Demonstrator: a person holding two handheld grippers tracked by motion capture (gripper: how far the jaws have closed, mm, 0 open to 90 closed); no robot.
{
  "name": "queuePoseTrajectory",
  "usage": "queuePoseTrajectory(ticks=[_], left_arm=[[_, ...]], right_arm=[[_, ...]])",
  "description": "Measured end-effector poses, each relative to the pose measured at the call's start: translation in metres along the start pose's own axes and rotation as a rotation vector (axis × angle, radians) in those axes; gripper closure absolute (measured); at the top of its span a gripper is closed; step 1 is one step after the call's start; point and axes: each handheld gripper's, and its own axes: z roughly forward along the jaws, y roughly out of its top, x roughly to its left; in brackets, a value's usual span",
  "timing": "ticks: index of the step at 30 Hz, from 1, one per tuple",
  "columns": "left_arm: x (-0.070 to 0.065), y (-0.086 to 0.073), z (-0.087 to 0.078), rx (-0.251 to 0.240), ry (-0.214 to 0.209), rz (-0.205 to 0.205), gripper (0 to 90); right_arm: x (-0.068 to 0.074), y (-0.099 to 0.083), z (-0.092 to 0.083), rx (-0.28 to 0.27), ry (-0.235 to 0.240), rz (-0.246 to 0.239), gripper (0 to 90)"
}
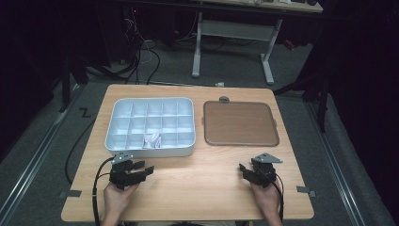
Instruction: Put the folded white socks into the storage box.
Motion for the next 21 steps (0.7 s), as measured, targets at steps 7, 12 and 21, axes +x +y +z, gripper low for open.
queuePoseTrajectory(ticks=[7,12,21], left_arm=[[0.001,-0.005,0.007,0.005,0.009,0.006,48.4],[0.002,-0.007,0.01,0.003,0.012,0.016,48.4],[0.006,-0.009,0.017,-0.008,0.025,0.022,48.2]], right_arm=[[0.0,0.0,0.0,0.0,0.0,0.0,42.3],[0.0,0.0,0.0,0.0,0.0,0.0,42.3],[0.0,0.0,0.0,0.0,0.0,0.0,42.3]])
